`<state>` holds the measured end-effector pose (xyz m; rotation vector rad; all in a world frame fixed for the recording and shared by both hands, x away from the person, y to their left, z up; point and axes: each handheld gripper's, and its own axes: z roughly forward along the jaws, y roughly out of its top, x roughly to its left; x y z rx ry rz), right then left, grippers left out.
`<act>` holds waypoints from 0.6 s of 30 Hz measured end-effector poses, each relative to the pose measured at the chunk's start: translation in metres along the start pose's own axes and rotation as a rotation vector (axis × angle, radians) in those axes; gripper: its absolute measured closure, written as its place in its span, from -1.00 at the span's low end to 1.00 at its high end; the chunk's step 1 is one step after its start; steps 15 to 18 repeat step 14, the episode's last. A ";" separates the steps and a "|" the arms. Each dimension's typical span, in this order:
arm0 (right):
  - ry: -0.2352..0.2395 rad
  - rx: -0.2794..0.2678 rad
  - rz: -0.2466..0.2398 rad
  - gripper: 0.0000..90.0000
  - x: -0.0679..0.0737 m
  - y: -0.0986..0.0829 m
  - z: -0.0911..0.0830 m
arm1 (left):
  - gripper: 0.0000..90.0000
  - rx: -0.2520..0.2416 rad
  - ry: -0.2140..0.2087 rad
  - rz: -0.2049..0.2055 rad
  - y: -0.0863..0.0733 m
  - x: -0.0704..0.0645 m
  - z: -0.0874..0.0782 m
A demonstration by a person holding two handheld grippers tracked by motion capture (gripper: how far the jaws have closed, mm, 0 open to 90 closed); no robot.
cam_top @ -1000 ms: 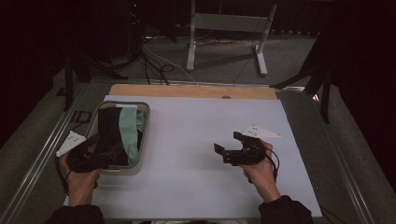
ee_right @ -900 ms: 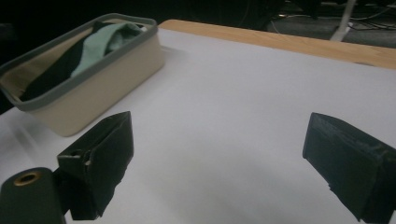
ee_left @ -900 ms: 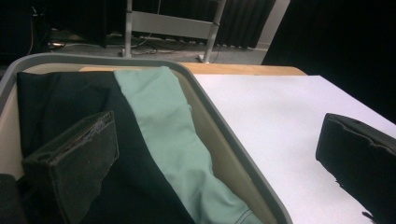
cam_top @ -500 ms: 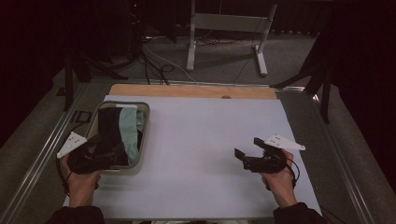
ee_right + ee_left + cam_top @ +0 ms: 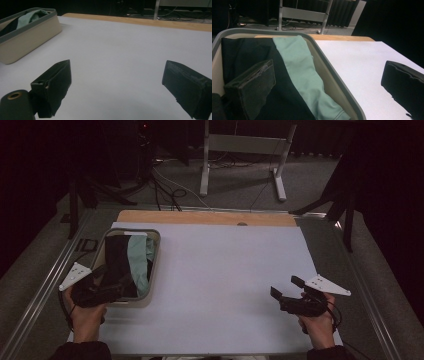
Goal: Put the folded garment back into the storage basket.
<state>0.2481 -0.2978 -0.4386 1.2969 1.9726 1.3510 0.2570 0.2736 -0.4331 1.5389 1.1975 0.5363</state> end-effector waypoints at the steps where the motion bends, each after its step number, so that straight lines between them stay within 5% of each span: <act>1: -0.006 -0.003 0.004 -0.80 -0.001 -0.002 -0.002 | -1.00 0.000 -0.001 0.001 0.000 0.000 0.000; 18: -0.049 -0.018 0.048 -0.80 -0.025 -0.027 -0.021 | -1.00 0.002 -0.003 0.005 -0.001 -0.001 -0.001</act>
